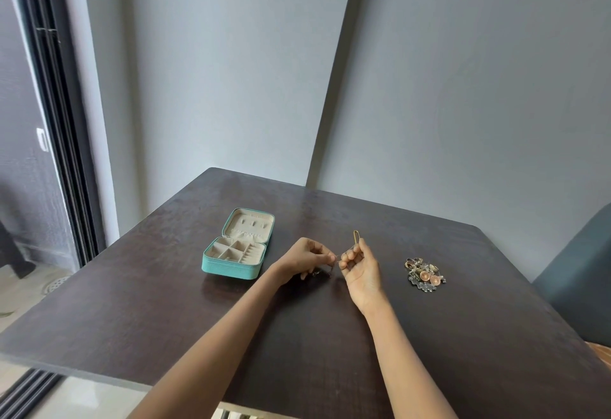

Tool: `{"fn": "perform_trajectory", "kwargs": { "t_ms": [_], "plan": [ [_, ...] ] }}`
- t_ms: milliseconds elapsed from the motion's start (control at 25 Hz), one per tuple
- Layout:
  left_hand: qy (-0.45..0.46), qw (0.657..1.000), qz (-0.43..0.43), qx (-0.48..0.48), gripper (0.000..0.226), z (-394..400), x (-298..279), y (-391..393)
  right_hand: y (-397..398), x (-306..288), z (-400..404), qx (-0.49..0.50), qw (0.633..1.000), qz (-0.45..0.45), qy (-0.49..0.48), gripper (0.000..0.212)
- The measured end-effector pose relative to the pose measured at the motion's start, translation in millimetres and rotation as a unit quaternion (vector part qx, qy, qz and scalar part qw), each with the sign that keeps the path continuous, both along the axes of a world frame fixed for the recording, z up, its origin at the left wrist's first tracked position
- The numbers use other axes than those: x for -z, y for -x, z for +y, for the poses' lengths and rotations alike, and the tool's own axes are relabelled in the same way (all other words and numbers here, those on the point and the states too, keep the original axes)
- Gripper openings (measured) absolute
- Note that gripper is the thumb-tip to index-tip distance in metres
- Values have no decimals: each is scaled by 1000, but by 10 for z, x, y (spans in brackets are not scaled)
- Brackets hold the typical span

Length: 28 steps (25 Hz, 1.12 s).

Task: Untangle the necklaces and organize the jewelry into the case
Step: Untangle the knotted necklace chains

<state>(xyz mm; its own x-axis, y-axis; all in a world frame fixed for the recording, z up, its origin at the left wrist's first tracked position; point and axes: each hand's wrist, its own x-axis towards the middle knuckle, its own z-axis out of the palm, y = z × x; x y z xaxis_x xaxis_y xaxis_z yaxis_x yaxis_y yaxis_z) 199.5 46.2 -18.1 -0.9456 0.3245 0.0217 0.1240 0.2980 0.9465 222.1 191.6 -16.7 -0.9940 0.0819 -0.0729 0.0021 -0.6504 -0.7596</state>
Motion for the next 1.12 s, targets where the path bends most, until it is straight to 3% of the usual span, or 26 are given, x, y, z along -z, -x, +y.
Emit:
{"fn": "perform_trajectory", "kwargs": {
  "t_ms": [400,680,920,1120],
  "plan": [
    [-38,999,-27,10,14,-58,-51,-17,37,22,-20,27,999,-20,-14,17],
    [-89,995,-36,-31,12,-68,-48,-16,70,-30,14,18,974,-59,-220,8],
    [-129,990,-35,-46,11,-59,-10,3,53,75,-59,93,928,-12,-361,15],
    [-153,986,-44,-58,11,-63,7,38,-31,40,-74,49,907,31,-417,6]
  ]
}}
